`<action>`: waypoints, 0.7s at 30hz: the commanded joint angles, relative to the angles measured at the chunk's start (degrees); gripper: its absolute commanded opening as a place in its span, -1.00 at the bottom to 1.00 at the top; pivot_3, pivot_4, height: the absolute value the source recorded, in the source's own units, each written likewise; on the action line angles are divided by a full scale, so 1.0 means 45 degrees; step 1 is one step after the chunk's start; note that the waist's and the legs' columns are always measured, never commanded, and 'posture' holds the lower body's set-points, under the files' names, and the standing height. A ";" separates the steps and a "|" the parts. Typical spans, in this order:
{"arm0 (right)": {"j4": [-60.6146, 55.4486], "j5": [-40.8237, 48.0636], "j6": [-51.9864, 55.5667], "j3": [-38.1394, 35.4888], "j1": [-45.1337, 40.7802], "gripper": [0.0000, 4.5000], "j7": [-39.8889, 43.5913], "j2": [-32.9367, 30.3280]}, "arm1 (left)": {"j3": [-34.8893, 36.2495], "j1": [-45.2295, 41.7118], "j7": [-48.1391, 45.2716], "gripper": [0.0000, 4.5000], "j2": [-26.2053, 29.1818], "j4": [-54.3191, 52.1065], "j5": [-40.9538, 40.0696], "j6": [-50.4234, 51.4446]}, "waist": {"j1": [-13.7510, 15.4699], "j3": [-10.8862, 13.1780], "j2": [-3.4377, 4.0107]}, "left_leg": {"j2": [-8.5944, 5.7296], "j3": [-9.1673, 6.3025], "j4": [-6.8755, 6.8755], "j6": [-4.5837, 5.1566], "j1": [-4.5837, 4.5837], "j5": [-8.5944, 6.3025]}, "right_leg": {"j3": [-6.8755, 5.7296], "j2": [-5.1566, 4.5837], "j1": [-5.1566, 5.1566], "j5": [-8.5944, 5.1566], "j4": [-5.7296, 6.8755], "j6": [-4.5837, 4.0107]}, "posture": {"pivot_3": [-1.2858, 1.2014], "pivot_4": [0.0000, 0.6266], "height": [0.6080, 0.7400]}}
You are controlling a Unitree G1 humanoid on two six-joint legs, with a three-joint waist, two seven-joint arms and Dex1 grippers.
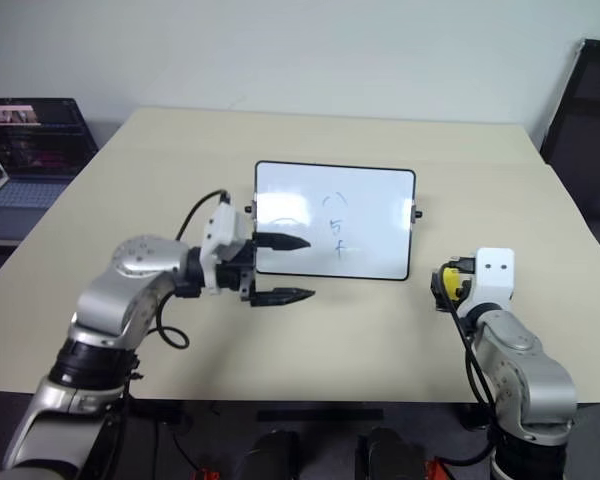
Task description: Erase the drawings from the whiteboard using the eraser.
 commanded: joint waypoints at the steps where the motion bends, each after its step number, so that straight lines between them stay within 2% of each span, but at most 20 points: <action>1: 0.0333 -0.0498 -0.0701 0.0280 -0.0332 0.99 -0.0092 -0.0121 | -0.0066 -0.0399 -0.0305 1.00 -0.0113 0.0284 0.0130 -0.0504 | -0.0019 0.0001 0.0002 | 0.0002 0.0001 0.0000 0.0001 0.0001 -0.0001 | 0.0002 0.0000 0.0000 0.0000 0.0000 0.0000 | 0.03 -0.52 1.00; 15: 0.3075 -0.1143 -0.2515 0.0223 -0.0943 0.99 -0.0033 0.0170 | -0.0024 -0.0502 -0.0369 1.00 -0.0062 0.0455 0.0460 -0.0766 | -0.0031 0.0005 0.0008 | 0.0005 0.0004 0.0001 0.0001 0.0000 -0.0001 | 0.0006 0.0005 -0.0003 0.0000 0.0002 0.0000 | 0.03 -0.52 1.00; 19: 0.3330 -0.1306 -0.2667 0.0234 -0.1001 0.61 -0.0049 0.0080 | 0.0013 -0.0431 -0.0338 1.00 -0.0040 0.0420 0.0510 -0.0801 | -0.0027 0.0005 0.0008 | 0.0006 0.0000 0.0001 0.0001 0.0000 -0.0001 | 0.0005 0.0005 -0.0004 0.0001 0.0003 0.0000 | 0.03 -0.52 1.00; 21: 0.3358 -0.1352 -0.2719 0.0197 -0.1035 0.26 -0.0071 0.0139 | 0.0028 -0.0379 -0.0289 1.00 -0.0022 0.0371 0.0528 -0.0787 | -0.0026 0.0006 0.0009 | 0.0006 0.0001 0.0001 0.0001 0.0000 -0.0001 | 0.0005 0.0005 -0.0004 0.0001 0.0003 0.0000 | 0.03 -0.52 1.00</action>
